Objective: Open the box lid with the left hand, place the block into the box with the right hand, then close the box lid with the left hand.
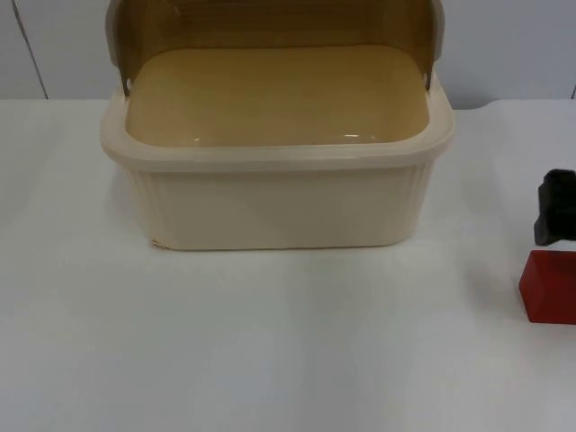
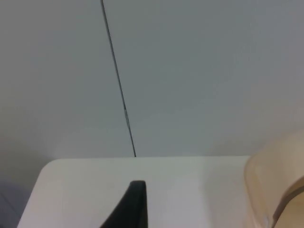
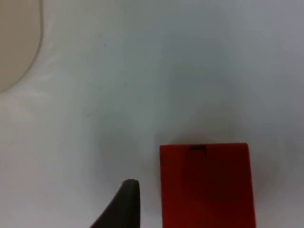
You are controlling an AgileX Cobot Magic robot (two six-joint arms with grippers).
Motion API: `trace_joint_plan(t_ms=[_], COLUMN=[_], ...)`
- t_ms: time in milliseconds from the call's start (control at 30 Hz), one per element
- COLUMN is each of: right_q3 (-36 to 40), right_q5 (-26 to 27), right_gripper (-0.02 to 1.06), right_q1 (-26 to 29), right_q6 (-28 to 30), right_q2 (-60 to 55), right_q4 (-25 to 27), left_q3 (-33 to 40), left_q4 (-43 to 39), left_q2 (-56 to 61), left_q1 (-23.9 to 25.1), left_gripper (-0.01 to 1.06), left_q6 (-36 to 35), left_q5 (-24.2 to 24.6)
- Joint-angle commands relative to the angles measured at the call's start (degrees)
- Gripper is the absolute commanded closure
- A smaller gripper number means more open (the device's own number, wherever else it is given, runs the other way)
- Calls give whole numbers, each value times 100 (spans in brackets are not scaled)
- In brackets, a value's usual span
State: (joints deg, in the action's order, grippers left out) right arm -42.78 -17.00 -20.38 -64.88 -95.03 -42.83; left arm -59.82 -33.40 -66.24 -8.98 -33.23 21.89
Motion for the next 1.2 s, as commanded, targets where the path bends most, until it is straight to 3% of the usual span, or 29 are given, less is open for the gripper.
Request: trace_joint_plan(t_ms=[0, 100, 367, 467, 500, 600, 633, 700, 767, 833, 1000, 1167], right_q3=[26, 26, -30, -103, -130, -172, -172, -172, -172, -172, -172, -252], right_q5=[182, 444, 782, 790, 765, 604, 604, 410, 319, 275, 114, -538], right_gripper=[-1, -1, 0, 6, 11, 45, 45, 77, 100, 105, 105, 105], right_q1=[-38, -38, -38, -38, -38, -38, -38, -38, -38, -38, -38, -38], right_q6=[-582, -1447, -1459, -1433, -1412, -1412, -1412, -1412, -1357, -1337, -1095, -624], right_q2=[-171, -533, -886, -1034, -1081, -1147, -1147, -1137, -1137, -1114, -716, 413], right_q4=[-472, -1089, -1110, -1110, -1110, -1110, -1110, -1110, -1110, -1110, -1135, -1314], left_q3=[8, 8, 8, 8, 8, 8, 8, 8, 8, 8, 8, 8], left_q4=[-54, -162, -229, -229, -229, -229, -229, -229, -229, -229, -229, -229], left_q2=[45, 45, 45, 45, 45, 45, 45, 45, 45, 45, 45, 45], left_q1=[-28, -28, -28, -28, -28, -28, -28, -28, -28, -28, -28, -28], left_gripper=[0, 0, 0, 0, 0, 0, 0, 0, 0, 0, 0, 0], left_q6=[5, 5, 5, 5, 5, 5, 5, 5, 5, 5, 5, 5], left_q5=[12, 12, 12, 12, 12, 12, 12, 12, 12, 12, 12, 12])
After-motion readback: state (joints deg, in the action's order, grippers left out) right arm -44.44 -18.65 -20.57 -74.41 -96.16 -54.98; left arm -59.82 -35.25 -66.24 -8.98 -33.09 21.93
